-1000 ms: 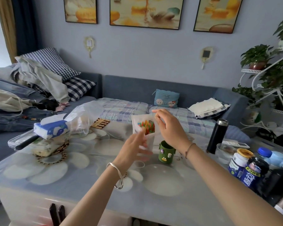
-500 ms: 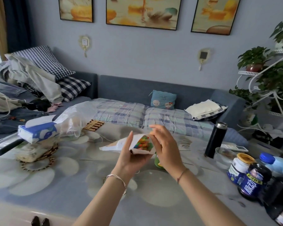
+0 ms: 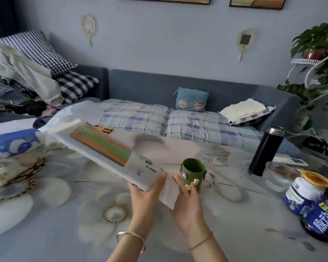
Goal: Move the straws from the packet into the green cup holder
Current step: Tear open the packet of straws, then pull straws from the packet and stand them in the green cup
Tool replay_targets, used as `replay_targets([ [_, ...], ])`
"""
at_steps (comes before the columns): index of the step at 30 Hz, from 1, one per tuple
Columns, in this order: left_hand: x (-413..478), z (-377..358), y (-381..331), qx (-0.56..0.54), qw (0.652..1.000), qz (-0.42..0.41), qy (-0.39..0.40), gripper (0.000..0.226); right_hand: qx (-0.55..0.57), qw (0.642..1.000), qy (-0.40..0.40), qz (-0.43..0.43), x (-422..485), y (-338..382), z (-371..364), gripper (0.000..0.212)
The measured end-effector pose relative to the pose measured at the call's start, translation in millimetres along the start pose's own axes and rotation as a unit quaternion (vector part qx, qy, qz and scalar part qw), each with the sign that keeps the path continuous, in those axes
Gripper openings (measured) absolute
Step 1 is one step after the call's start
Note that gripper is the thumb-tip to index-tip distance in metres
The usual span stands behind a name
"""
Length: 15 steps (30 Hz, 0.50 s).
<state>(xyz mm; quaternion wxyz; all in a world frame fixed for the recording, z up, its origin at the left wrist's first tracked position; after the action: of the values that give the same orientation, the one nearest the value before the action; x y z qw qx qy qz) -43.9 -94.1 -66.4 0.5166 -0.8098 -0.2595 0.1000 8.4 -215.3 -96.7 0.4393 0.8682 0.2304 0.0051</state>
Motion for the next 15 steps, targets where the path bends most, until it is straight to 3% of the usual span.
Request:
replay_targets([
  [3, -5, -15, -4, 0.058, 0.996, -0.039, 0.052, 0.048, -0.038, 0.998, 0.007, 0.045, 5, 0, 6, 0.025],
  [4, -6, -19, -6, 0.068, 0.994, -0.048, 0.067, 0.042, -0.047, 0.996, 0.022, 0.075, 3, 8, 4, 0.032],
  [7, -12, -27, -10, 0.067, 0.992, -0.041, 0.1, 0.035, 0.147, 0.987, 0.056, 0.012, 1, 8, -9, 0.049],
  [9, -16, -27, -9, 0.049, 0.994, -0.019, 0.101, 0.035, 0.149, 0.985, 0.083, -0.01, 0, 5, -17, 0.049],
  [11, -17, -23, -9, 0.038, 0.996, -0.005, 0.086, 0.036, 0.154, 0.987, 0.048, -0.008, 2, -2, -11, 0.044],
  [13, -18, -17, -9, 0.024, 0.998, 0.003, 0.058, 0.035, 0.124, 0.992, -0.005, 0.029, 5, 2, 1, 0.038],
  [15, -17, -12, -9, 0.004, 0.999, 0.008, 0.04, 0.035, -0.001, 0.995, -0.012, 0.098, 0, 18, 1, 0.036],
])
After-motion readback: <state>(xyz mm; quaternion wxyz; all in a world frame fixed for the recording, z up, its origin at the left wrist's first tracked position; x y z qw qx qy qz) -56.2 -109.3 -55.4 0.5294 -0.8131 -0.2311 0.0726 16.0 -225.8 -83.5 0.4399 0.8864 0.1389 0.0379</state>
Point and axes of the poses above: each hand's wrist, its own x-axis towards the middle knuckle, its own z-axis out of the back of the hand, y = z × x, the point moved 9 cm from there along x, towards the middle knuckle, and after that the axes turned 8 degrees about y, right-handed, at the moved point
